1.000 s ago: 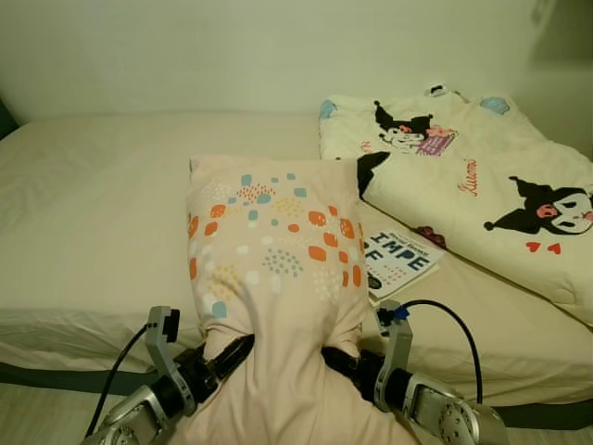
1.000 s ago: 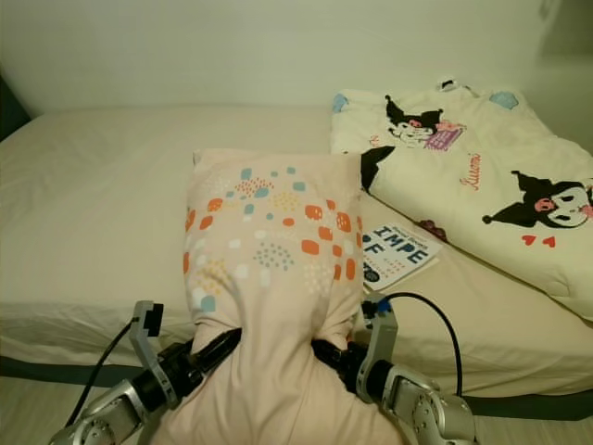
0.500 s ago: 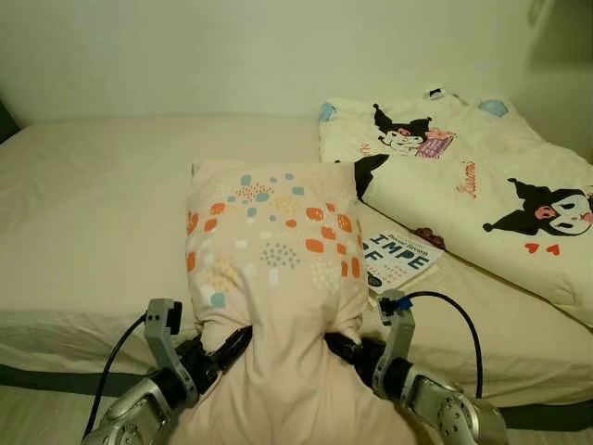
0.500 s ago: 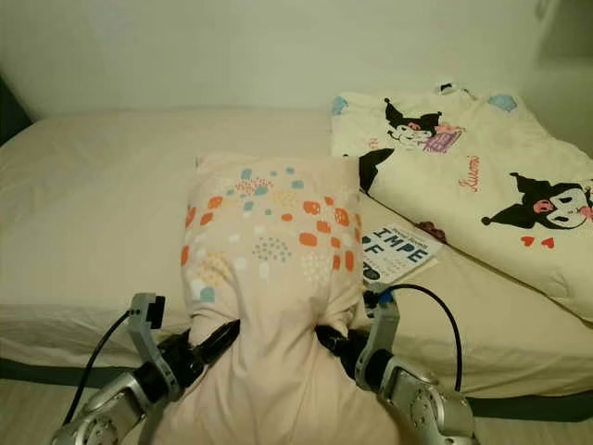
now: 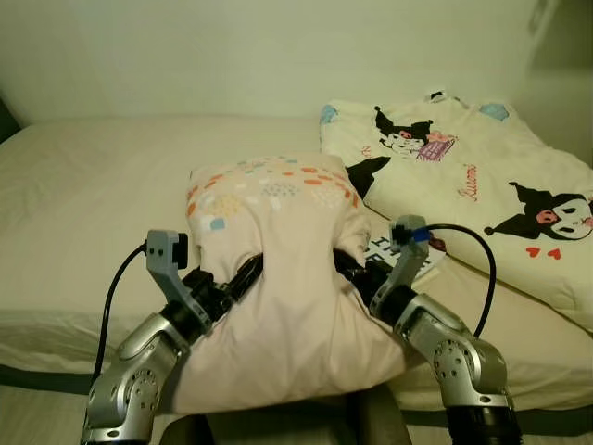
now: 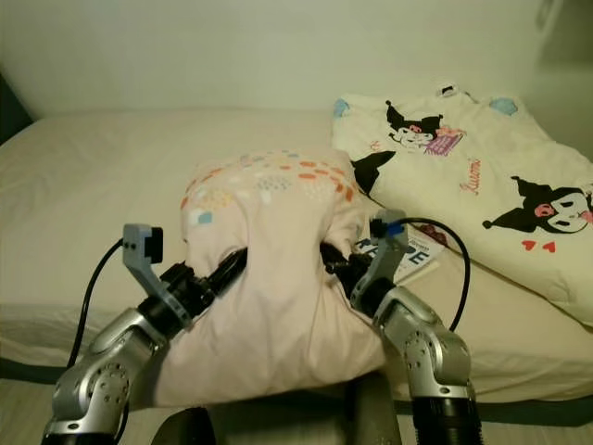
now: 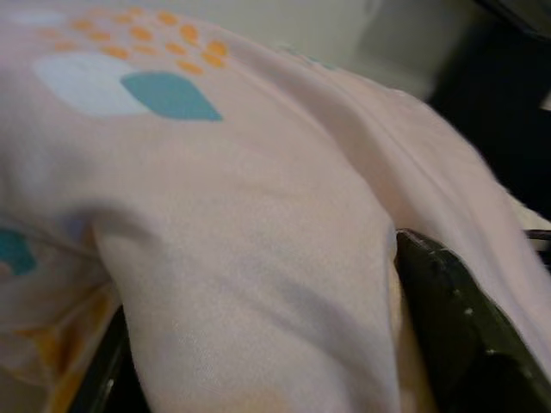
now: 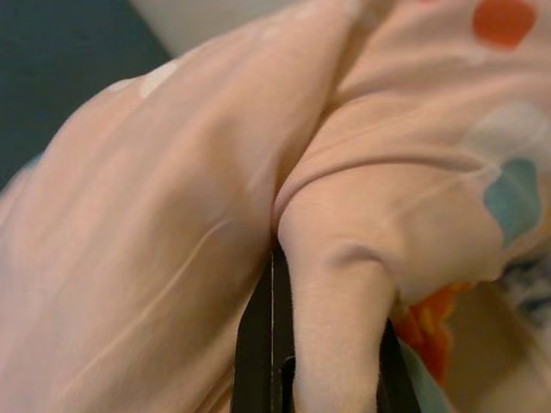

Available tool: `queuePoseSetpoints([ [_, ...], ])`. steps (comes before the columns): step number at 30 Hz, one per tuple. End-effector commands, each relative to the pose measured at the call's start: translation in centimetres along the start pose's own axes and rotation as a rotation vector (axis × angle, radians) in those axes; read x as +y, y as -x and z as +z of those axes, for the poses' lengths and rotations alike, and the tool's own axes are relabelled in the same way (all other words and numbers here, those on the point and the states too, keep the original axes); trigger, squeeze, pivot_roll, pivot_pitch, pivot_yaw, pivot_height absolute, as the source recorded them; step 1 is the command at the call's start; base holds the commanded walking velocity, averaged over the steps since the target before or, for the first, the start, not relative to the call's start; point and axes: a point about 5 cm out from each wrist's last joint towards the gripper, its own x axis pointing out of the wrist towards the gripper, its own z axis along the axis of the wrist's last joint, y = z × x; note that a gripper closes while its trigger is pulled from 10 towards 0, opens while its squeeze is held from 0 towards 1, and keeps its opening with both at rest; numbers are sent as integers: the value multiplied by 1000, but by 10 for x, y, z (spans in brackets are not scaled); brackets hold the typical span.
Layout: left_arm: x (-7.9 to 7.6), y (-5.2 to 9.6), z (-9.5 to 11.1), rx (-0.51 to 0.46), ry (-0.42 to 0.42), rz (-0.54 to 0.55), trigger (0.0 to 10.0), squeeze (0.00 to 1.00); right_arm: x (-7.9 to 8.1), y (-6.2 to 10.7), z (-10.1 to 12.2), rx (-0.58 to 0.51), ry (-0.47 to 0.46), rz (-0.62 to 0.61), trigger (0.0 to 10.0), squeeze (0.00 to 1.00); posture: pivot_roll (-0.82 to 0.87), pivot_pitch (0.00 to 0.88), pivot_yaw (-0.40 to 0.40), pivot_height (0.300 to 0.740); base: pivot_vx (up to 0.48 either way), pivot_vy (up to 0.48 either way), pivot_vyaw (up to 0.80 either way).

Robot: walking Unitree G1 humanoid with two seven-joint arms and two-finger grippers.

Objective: Clean up the room

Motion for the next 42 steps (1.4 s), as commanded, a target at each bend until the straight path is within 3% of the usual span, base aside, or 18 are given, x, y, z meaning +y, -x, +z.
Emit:
queuePoseSetpoints([
  [1, -17, -11, 7, -41, -25, -58, 0, 149, 23, -11, 15, -66, 102, 77, 0, 0, -114, 43, 15, 551, 0, 0, 0],
  [2, -17, -12, 10, -36, -65, -39, 10000, 0, 22, -12, 15, -68, 178, 39, 4196, 0, -115, 41, 15, 551, 0, 0, 0],
  [4, -17, -12, 10, -36, -65, -39, 10000, 0, 22, -12, 15, -68, 178, 39, 4196, 0, -115, 41, 15, 551, 0, 0, 0],
  [5, -17, -14, 11, -47, -90, -20, 10000, 0, 19, -13, 15, -94, 203, -14, 10000, 0, -115, 35, 15, 551, 0, 0, 0],
  [9, -18, -15, 12, -47, -140, 12, 10000, 0, 14, -14, 15, -125, 215, -95, 10000, 0, -114, 27, 16, 551, 0, 0, 0],
  [10, -17, -15, 8, -22, -153, 28, 6078, 0, 14, -14, 14, -133, 203, -113, 10000, 0, -114, 23, 17, 551, 0, 0, 0],
  [11, -17, -15, 8, -22, -153, 28, 6078, 0, 14, -14, 14, -133, 203, -113, 10000, 0, -114, 23, 17, 551, 0, 0, 0],
  [12, -16, -14, 6, -1, -160, 37, 0, 0, 13, -13, 11, -127, 197, -125, 10000, 0, -114, 23, 17, 551, 0, 0, 0],
  [18, -5, -7, -9, 64, -143, 86, 0, 0, 9, -10, 0, -108, 160, -160, 10000, 0, -120, 27, 24, 551, 0, 0, 0],
  [38, -16, -11, -12, 40, -86, 38, 0, 0, 8, -11, -17, -89, 135, -186, 10000, 0, -120, 38, 27, 551, 0, 0, 0],
  [40, -19, -14, -10, 42, -166, 17, 0, 0, 8, -13, -14, -101, 151, -186, 10000, 0, -123, 38, 28, 551, 0, 0, 0],
  [41, -21, -20, -2, -1, -207, 31, 0, 0, 11, -17, -7, -124, 179, -184, 10000, 0, -122, 36, 29, 551, 0, 0, 0],
  [42, -21, -20, -2, -1, -207, 31, 0, 0, 11, -17, -7, -124, 179, -184, 10000, 0, -122, 36, 29, 551, 0, 0, 0],
])
